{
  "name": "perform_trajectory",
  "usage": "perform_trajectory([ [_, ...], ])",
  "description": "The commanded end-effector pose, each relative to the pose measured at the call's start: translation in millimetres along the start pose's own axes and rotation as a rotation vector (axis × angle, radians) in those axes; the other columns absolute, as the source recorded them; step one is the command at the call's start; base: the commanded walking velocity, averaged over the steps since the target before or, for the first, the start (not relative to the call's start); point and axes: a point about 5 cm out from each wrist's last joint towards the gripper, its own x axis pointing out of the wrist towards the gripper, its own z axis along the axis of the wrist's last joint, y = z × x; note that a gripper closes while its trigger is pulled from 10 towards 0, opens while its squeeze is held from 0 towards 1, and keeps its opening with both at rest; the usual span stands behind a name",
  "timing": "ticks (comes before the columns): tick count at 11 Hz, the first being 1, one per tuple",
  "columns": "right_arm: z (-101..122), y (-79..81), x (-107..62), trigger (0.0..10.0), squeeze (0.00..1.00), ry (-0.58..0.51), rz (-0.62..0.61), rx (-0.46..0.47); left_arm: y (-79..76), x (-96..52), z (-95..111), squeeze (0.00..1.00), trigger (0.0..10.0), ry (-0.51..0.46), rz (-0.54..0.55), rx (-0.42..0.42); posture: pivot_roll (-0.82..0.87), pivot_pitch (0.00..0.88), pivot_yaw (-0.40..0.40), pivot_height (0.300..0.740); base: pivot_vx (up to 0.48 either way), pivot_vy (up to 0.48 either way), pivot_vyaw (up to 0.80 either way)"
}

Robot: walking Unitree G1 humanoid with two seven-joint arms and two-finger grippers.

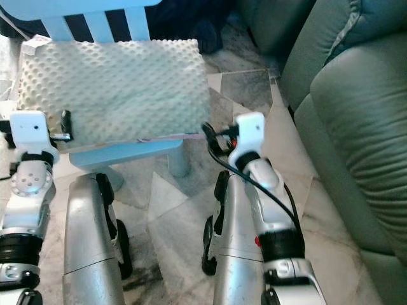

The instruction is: Move the pillow to the sofa

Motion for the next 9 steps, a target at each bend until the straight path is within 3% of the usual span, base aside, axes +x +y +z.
perform_trajectory([
  [1,1,1.6,1.1,10.0,0.0,-0.009,0.029,-0.017,1.1,0.9,7,0.0,10.0,-0.04,-0.003,0.021,0.0,0.414,-0.085,0.456,0.0,0.0,0.8],
  [2,6,3.3,5.7,10.0,0.0,-0.028,0.034,-0.031,3.2,2.2,9,0.0,10.0,-0.056,-0.002,0.027,0.0,0.413,-0.088,0.456,0.0,0.0,0.8],
  [4,10,3.7,10.8,10.0,0.0,-0.041,0.034,-0.031,8.1,8.7,18,0.0,10.0,-0.101,-0.008,0.032,0.01,0.409,-0.09,0.456,0.0,0.0,0.0],
  [6,15,-4.0,16.5,10.0,0.0,-0.051,0.023,-0.037,-1.3,21.3,37,0.0,10.0,-0.133,-0.082,-0.01,0.01,0.419,-0.093,0.456,0.0,0.0,0.0],
  [8,5,-8.6,24.8,10.0,0.0,-0.011,0.014,-0.038,-9.6,29.2,23,0.0,10.0,-0.051,-0.111,-0.094,0.0,0.449,-0.097,0.456,0.0,0.0,0.0],
  [9,4,-6.2,29.3,10.0,0.0,-0.005,0.027,-0.02,-15.3,31.3,20,0.0,10.0,-0.048,-0.12,-0.094,0.0,0.463,-0.104,0.456,0.0,0.0,0.0],
])
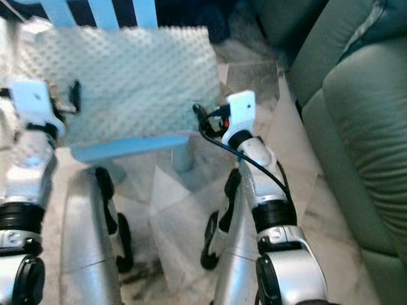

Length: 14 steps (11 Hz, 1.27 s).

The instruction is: Move the pillow to the sofa

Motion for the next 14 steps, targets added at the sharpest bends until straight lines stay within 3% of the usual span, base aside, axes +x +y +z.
perform_trajectory([
  [1,-2,0.4,2.0,10.0,0.0,0.005,0.009,0.008,-4.3,-0.7,-8,0.0,10.0,0.032,-0.009,-0.002,0.0,0.479,-0.106,0.456,0.0,0.0,0.0],
  [5,-3,19.8,25.0,10.0,0.0,0.033,0.067,0.07,-19.0,9.5,-18,0.0,10.0,0.089,-0.074,-0.037,-0.01,0.546,-0.105,0.456,0.0,0.0,0.0],
  [6,-11,28.6,27.5,0.0,0.0,0.075,0.071,0.109,-24.2,7.8,-26,0.0,0.0,0.126,-0.096,-0.047,-0.01,0.555,-0.105,0.456,0.0,0.0,0.0],
  [8,-28,47.8,24.7,0.0,0.0,0.139,0.137,0.137,-30.4,-3.4,-44,0.0,0.0,0.189,-0.123,-0.039,-0.01,0.568,-0.112,0.456,0.0,0.0,0.0],
  [14,-35,41.4,21.8,0.0,0.0,0.164,0.132,0.146,-29.6,-6.6,-49,0.0,0.0,0.177,-0.107,-0.063,-0.02,0.558,-0.142,0.456,0.0,0.0,0.0],
])
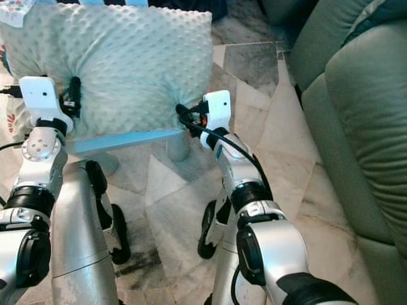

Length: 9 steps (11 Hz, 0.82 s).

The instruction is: Move the pillow to the sofa

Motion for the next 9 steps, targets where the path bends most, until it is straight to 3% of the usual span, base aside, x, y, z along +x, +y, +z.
perform_trajectory([
  [1,-30,4.8,-8.3,0.0,0.0,0.119,0.015,0.034,-15.4,-20.5,-42,0.0,0.0,0.19,-0.071,-0.009,-0.02,0.551,-0.147,0.456,0.0,0.0,0.0],
  [4,-25,1.0,-5.2,0.0,0.0,0.129,0.001,0.011,-14.0,-12.8,-36,0.0,0.0,0.18,-0.059,-0.031,-0.03,0.505,-0.154,0.456,0.0,0.0,0.0],
  [6,-20,-6.8,-5.1,0.0,0.0,0.13,-0.031,-0.014,-14.2,-5.7,-29,0.0,0.0,0.171,-0.052,-0.049,-0.04,0.423,-0.142,0.456,0.0,0.0,0.0],
  [8,-22,-10.8,-9.6,0.0,0.0,0.133,-0.01,-0.077,-15.0,-14.0,-34,0.0,0.0,0.153,-0.109,-0.038,-0.01,0.346,-0.122,0.456,0.0,0.0,0.0],
  [9,-28,-10.6,-14.9,0.0,0.0,0.166,0.066,-0.095,-15.4,-12.9,-30,0.0,0.0,0.127,-0.138,-0.022,0.0,0.305,-0.117,0.456,0.0,0.0,0.0],
])
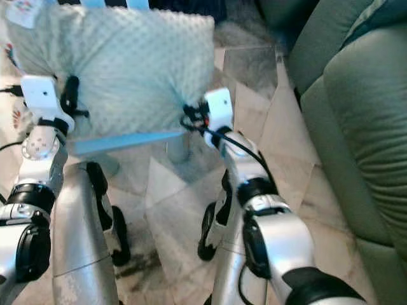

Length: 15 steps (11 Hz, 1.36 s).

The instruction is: Move the pillow to the sofa

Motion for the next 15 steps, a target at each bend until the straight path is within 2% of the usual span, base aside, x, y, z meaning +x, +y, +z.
perform_trajectory([
  [1,-27,4.0,-11.5,0.0,0.0,0.098,0.059,-0.001,-12.7,-10.9,-22,0.0,0.0,0.095,-0.07,0.0,0.0,0.25,-0.111,0.456,0.0,0.0,0.0],
  [2,-27,0.0,-16.5,0.0,0.0,0.072,0.041,-0.003,-14.8,-12.3,-20,0.0,0.0,0.071,-0.079,-0.026,0.0,0.19,-0.102,0.456,0.0,0.0,0.0],
  [3,-27,-1.2,-20.6,0.0,0.0,0.038,0.027,-0.036,-18.7,-16.0,-20,0.0,0.0,0.052,-0.109,-0.038,0.0,0.168,-0.095,0.456,0.0,0.0,0.0],
  [4,-29,-5.6,-29.4,0.0,0.0,-0.002,-0.028,-0.025,-24.3,-22.4,-18,0.0,0.0,0.021,-0.164,-0.057,0.0,0.129,-0.081,0.456,0.0,0.0,0.0],
  [6,-37,-10.5,-54.1,0.0,0.0,-0.068,-0.141,0.001,-26.5,-40.5,-17,0.0,0.0,-0.018,-0.246,-0.106,0.0,0.086,-0.068,0.456,0.0,0.0,0.0],
  [7,-39,-8.6,-69.3,0.0,0.0,-0.109,-0.164,-0.04,-26.3,-54.5,-19,0.0,0.0,-0.021,-0.26,-0.112,0.0,0.054,-0.077,0.456,0.0,0.0,0.0],
  [8,-45,-9.7,-85.3,0.0,0.0,-0.121,-0.245,-0.036,-29.4,-66.8,-19,0.0,0.0,-0.028,-0.273,-0.114,0.01,0.025,-0.087,0.456,0.0,0.0,0.0],
  [10,-72,0.1,-111.1,0.0,0.0,-0.049,-0.327,0.021,-26.2,-81.5,-23,0.0,0.0,-0.006,-0.235,-0.124,0.01,0.012,-0.085,0.456,0.0,0.0,0.0],
  [11,-75,2.6,-114.2,0.0,0.0,-0.04,-0.33,0.022,-22.6,-82.7,-24,0.0,0.0,-0.002,-0.206,-0.126,0.01,0.011,-0.078,0.456,0.0,0.0,0.0],
  [12,-68,-0.8,-115.5,0.0,0.0,-0.049,-0.344,-0.011,-23.8,-84.2,-11,0.0,0.0,-0.034,-0.207,-0.123,0.01,0.01,-0.067,0.456,0.0,0.0,0.0],
  [13,-63,-4.1,-125.2,0.0,0.0,-0.061,-0.395,-0.042,-29.3,-95.1,-9,0.0,0.0,-0.014,-0.249,-0.125,0.02,0.013,-0.062,0.456,0.0,0.0,0.0],
  [14,-64,-4.0,-130.8,0.0,0.0,-0.044,-0.42,-0.038,-32.9,-103.6,-20,0.0,4.5,0.064,-0.252,-0.144,0.02,0.021,-0.064,0.456,0.0,0.0,0.0],
  [15,-67,1.3,-134.6,3.5,0.0,-0.016,-0.412,-0.032,-39.9,-112.9,-31,0.0,8.5,0.136,-0.254,-0.223,0.01,0.027,-0.067,0.456,0.0,0.0,0.0],
])
